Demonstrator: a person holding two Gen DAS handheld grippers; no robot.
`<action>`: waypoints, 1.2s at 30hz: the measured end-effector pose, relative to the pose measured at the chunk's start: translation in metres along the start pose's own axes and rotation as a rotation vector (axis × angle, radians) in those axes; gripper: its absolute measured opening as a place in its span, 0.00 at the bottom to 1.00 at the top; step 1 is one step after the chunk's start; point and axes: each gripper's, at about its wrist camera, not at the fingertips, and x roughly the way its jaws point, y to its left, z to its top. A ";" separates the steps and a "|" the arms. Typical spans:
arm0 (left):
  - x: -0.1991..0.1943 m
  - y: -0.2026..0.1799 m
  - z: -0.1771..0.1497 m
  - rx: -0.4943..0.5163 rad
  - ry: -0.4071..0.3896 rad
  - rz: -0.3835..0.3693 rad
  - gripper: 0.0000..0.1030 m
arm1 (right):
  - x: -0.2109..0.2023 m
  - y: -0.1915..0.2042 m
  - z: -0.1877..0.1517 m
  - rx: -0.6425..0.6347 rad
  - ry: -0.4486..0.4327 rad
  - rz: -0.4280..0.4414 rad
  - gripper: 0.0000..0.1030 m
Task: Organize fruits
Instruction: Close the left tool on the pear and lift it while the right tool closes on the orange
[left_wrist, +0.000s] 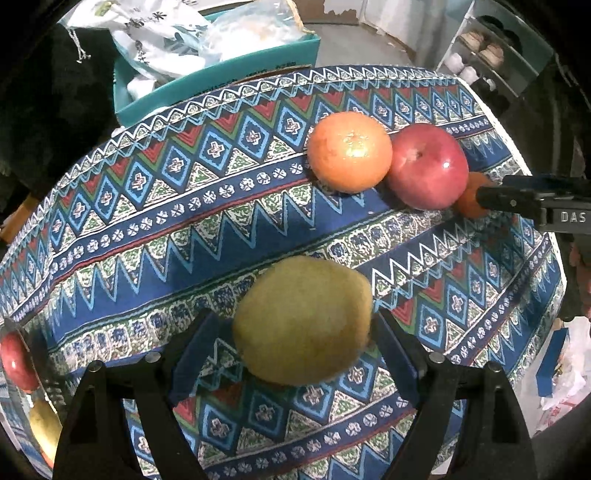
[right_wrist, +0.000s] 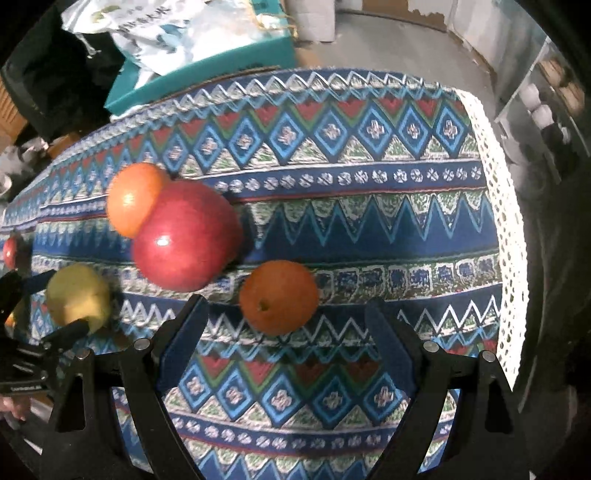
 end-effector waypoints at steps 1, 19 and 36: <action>0.002 0.001 0.001 -0.006 0.003 -0.009 0.85 | 0.002 -0.001 0.001 0.000 -0.005 -0.003 0.85; 0.029 0.000 -0.005 -0.029 0.002 -0.086 0.77 | 0.023 0.009 0.010 -0.083 -0.009 -0.062 0.46; -0.016 0.034 -0.027 -0.093 -0.068 -0.088 0.77 | -0.021 0.049 -0.020 -0.108 -0.069 -0.080 0.45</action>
